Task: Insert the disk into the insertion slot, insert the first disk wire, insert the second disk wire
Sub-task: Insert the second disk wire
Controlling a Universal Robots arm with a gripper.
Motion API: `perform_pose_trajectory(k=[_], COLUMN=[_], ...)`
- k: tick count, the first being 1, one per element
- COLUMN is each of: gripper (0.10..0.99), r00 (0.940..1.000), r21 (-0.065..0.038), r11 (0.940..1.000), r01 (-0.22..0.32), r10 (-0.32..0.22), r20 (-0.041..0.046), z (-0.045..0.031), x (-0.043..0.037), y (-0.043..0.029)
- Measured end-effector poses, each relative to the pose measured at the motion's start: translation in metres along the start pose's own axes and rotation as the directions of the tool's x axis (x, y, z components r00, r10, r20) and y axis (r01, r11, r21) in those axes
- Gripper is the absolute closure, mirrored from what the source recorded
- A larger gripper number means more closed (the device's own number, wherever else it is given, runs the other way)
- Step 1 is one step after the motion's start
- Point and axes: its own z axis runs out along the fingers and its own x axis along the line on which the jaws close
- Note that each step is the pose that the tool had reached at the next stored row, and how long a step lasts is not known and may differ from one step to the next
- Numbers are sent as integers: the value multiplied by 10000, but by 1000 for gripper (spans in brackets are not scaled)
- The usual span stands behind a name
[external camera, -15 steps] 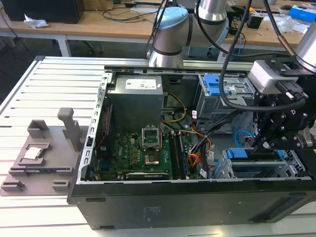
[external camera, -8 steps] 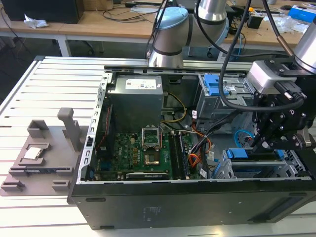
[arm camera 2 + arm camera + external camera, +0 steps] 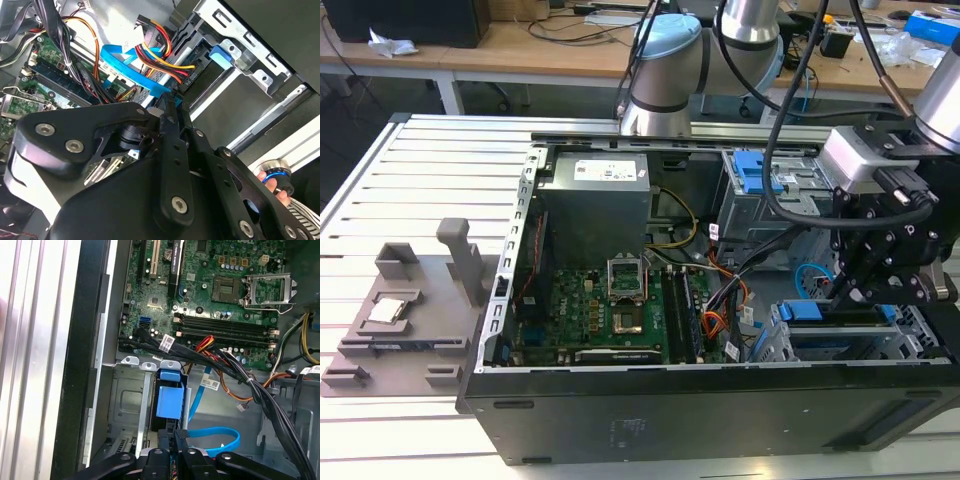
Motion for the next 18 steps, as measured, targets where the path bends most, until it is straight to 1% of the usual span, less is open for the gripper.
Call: perform_pose_trajectory(k=[2, 3, 4, 6, 12, 15, 18], gripper=[925, 925, 925, 925, 925, 925, 925], r00=[10000, 10000, 9999, 9999, 9999, 9999, 9999], r21=[2, 5, 11, 7, -61, -99, -110], r11=[10000, 10000, 10000, 10000, 10000, 9999, 9999], r01=[-9, -20, -26, -25, -23, -22, -21], r10=[9, 20, 26, 25, 24, 24, 23], r20=[8, 42, 100, 142, 151, 151, 153], z=[-7, -7, -7, 1, 29, 51, 61], x=[0, 0, 0, 0, 4, 18, 29], y=[1, 1, 1, 1, -11, -13, -14])
